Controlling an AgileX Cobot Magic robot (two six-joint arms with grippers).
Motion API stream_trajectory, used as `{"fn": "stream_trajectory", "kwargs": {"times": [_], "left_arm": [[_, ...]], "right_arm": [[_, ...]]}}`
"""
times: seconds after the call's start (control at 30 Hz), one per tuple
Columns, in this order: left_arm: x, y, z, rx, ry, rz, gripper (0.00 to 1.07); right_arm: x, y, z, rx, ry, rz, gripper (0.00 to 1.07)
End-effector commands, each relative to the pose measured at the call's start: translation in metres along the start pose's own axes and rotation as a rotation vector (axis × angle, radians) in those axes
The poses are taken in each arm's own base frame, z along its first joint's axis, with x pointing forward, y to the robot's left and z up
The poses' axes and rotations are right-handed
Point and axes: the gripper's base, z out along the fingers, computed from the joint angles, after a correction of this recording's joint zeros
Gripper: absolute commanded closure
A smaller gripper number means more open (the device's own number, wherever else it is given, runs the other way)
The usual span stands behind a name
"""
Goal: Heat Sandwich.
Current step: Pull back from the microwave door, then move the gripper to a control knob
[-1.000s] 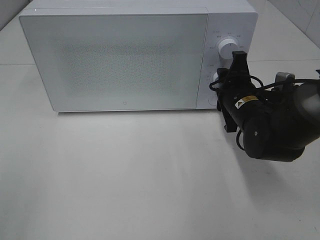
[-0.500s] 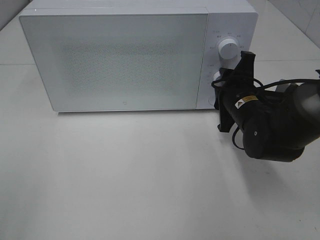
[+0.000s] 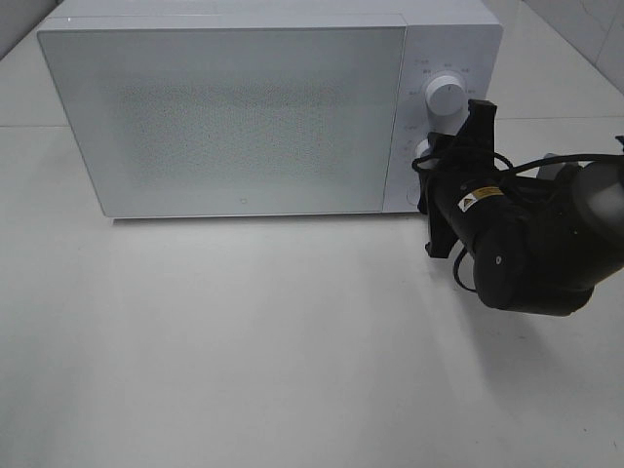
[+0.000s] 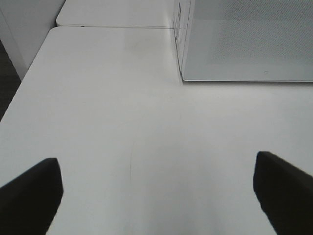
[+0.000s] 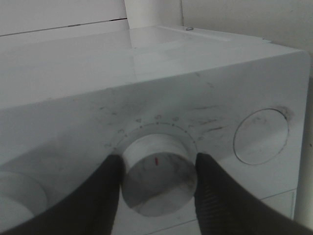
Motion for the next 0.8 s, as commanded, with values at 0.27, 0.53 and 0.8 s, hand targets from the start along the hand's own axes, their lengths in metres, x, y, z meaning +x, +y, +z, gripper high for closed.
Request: {"fn": "stream_trajectory", "kwargs": {"times": [0.27,0.53,0.8], "left_arm": [[0.0016,-0.0009,-0.0031,0.005,-0.031,-0.007,0.06],[0.0016,-0.0009,-0.0031,0.005,-0.031,-0.007,0.06],[0.0016,-0.0009,-0.0031,0.005,-0.031,-0.007,0.06]], "right_arm": [[-0.0031,0.0204,0.0021,-0.179,-0.034,-0.022,0.50],[0.0002,0.0201,0.0022,-0.176,0.002,-0.027,0.30],[0.0035,0.0199,-0.0043,-0.170,0.068,-0.060,0.31]]}}
